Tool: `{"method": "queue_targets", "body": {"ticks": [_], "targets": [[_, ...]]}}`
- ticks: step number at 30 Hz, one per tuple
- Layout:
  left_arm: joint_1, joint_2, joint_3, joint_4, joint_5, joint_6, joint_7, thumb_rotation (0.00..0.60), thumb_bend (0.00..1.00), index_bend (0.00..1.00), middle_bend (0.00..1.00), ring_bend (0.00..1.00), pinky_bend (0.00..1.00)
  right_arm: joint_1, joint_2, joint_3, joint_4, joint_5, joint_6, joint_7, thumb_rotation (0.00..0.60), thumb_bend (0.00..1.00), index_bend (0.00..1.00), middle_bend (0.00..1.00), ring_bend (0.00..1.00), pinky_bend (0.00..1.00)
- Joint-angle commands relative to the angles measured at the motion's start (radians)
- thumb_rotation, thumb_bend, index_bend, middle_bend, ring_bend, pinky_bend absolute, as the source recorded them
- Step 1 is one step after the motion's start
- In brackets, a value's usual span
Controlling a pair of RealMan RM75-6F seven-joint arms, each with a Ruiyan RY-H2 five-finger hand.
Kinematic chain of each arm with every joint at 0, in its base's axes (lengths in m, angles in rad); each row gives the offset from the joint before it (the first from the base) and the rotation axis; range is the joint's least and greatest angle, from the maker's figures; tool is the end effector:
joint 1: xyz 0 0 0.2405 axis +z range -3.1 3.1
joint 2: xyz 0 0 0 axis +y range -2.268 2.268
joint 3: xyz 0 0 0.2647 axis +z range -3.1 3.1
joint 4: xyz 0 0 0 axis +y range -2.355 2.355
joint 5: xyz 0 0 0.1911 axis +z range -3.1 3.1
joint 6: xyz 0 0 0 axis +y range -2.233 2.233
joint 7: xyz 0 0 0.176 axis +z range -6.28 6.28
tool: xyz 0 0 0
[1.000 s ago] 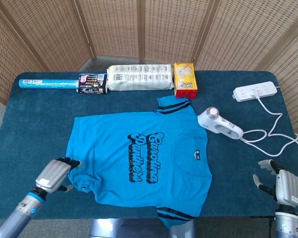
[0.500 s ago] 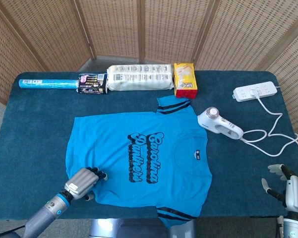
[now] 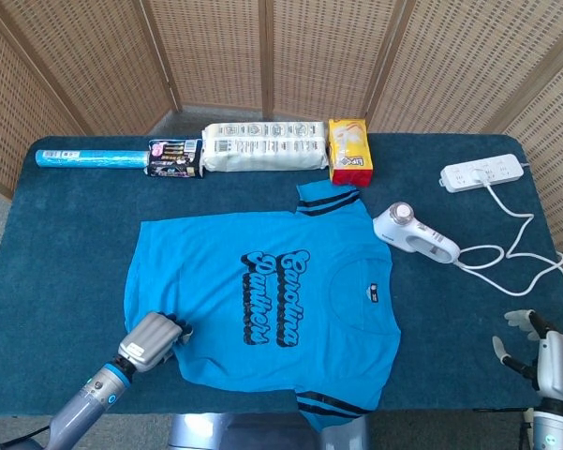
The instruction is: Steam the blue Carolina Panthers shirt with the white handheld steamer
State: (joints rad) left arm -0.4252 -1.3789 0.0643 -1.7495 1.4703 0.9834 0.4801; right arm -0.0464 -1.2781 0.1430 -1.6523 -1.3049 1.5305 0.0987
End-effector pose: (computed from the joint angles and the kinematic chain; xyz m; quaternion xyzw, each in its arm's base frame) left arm -0.2027 0.2312 -0.0060 -0.8305 -0.3353 -0.2805 0.3453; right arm -0.3414 -0.1810 0.1579 0.4119 -0.5064 0.4350 0.6202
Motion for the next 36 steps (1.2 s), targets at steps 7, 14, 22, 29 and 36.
{"method": "queue_targets", "body": {"ticks": [7, 14, 22, 29, 36], "targets": [[0.004, 0.037, 0.049, -0.032, 0.036, 0.002, -0.023, 0.600, 0.43, 0.56, 0.61, 0.56, 0.64, 0.033, 0.018, 0.024, -0.024, -0.006, -0.026, -0.018, 0.600, 0.33, 0.40, 0.45, 0.42, 0.43], [0.017, 0.049, 0.060, -0.046, 0.049, 0.032, -0.025, 0.600, 0.43, 0.57, 0.62, 0.57, 0.64, 0.129, 0.027, 0.086, -0.056, -0.030, -0.087, -0.065, 0.600, 0.33, 0.39, 0.43, 0.41, 0.43], [0.023, 0.039, 0.062, -0.042, 0.038, 0.038, -0.026, 0.600, 0.43, 0.57, 0.63, 0.57, 0.65, 0.291, 0.019, 0.182, -0.035, 0.076, -0.258, -0.181, 0.600, 0.25, 0.25, 0.30, 0.29, 0.35], [0.024, 0.024, 0.063, -0.038, 0.014, 0.032, -0.011, 0.600, 0.43, 0.57, 0.63, 0.57, 0.65, 0.458, -0.088, 0.257, 0.140, 0.252, -0.379, -0.315, 0.600, 0.21, 0.15, 0.23, 0.24, 0.32], [0.020, 0.019, 0.057, -0.037, -0.009, 0.025, 0.001, 0.600, 0.43, 0.57, 0.62, 0.57, 0.65, 0.528, -0.156, 0.274, 0.245, 0.333, -0.400, -0.369, 0.600, 0.21, 0.14, 0.23, 0.23, 0.31]]}}
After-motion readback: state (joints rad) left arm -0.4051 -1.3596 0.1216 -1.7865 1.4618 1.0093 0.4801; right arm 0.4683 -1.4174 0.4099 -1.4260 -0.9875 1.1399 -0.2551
